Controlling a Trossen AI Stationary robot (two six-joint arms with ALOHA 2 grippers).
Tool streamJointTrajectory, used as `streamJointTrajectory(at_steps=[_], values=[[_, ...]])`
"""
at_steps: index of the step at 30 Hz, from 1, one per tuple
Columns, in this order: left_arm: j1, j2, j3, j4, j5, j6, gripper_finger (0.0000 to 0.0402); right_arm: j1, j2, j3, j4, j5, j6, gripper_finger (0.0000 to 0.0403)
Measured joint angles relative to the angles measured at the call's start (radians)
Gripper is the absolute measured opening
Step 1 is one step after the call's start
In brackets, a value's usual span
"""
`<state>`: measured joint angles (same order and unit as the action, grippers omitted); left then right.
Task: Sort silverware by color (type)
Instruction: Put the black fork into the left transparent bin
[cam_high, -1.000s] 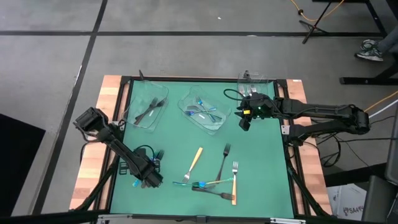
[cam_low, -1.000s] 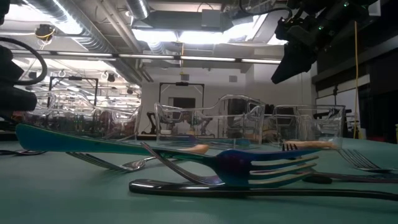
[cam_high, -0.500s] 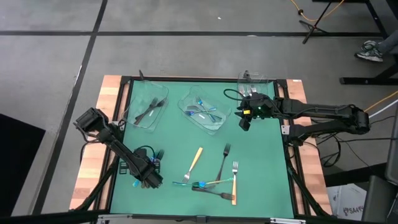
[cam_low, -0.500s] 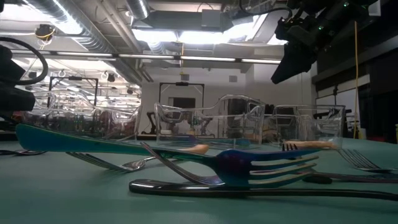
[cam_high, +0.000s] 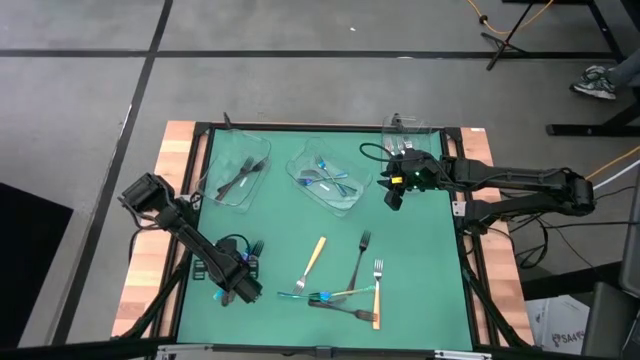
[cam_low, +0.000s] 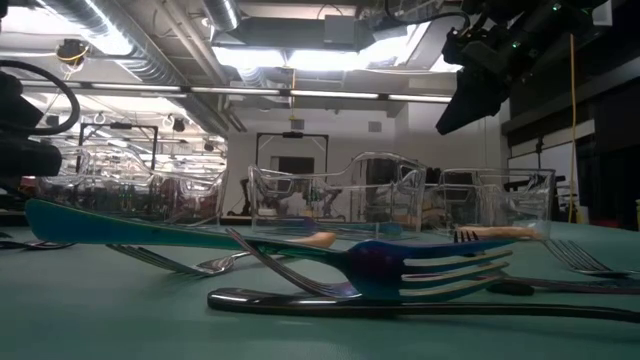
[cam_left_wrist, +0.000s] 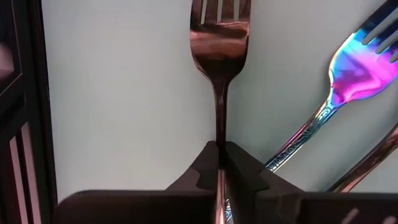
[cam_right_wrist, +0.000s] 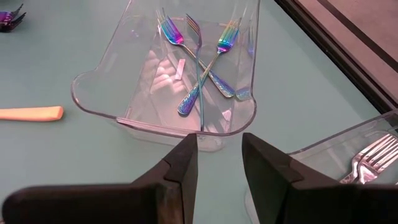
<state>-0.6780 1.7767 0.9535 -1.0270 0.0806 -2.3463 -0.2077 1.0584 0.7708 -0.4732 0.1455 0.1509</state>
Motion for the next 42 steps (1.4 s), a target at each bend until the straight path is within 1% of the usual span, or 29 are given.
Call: streamJointTrajectory(at_steps=[5, 9, 12, 16, 21, 28, 31, 36, 42], values=[[0.000, 0.000, 0.000, 0.000, -0.003, 0.003, 0.0005, 0.000, 0.000, 0.000, 0.000, 0.000, 0.000, 0.0115], [0.000, -0.024, -0.005, 0.004, -0.009, 0.038, 0.0004, 0.000, 0.000, 0.000, 0.000, 0.000, 0.000, 0.0115], [0.002, -0.048, 0.002, -0.019, -0.048, 0.063, 0.0003, 0.000, 0.000, 0.000, 0.000, 0.000, 0.000, 0.0115], [0.001, -0.088, 0.040, -0.034, -0.122, 0.104, 0.0003, 0.000, 0.000, 0.000, 0.000, 0.000, 0.000, 0.0115], [0.007, -0.135, 0.097, -0.055, -0.235, 0.170, 0.0003, 0.000, 0.000, 0.000, 0.000, 0.000, 0.000, 0.0115], [0.045, -0.204, 0.165, -0.057, -0.422, 0.366, 0.0003, 0.000, 0.000, 0.000, 0.000, 0.000, 0.000, 0.0115], [0.082, -0.241, 0.182, -0.059, -0.480, 0.469, 0.0003, 0.000, 0.000, 0.000, 0.000, 0.000, 0.000, 0.0115], [0.182, -0.305, 0.204, -0.063, -0.516, 0.664, 0.0003, 0.000, 0.000, 0.000, 0.000, 0.000, 0.000, 0.0115], [0.349, -0.405, 0.209, -0.063, -0.516, 0.939, 0.0004, 0.000, 0.000, 0.000, 0.000, 0.000, 0.000, 0.0115]])
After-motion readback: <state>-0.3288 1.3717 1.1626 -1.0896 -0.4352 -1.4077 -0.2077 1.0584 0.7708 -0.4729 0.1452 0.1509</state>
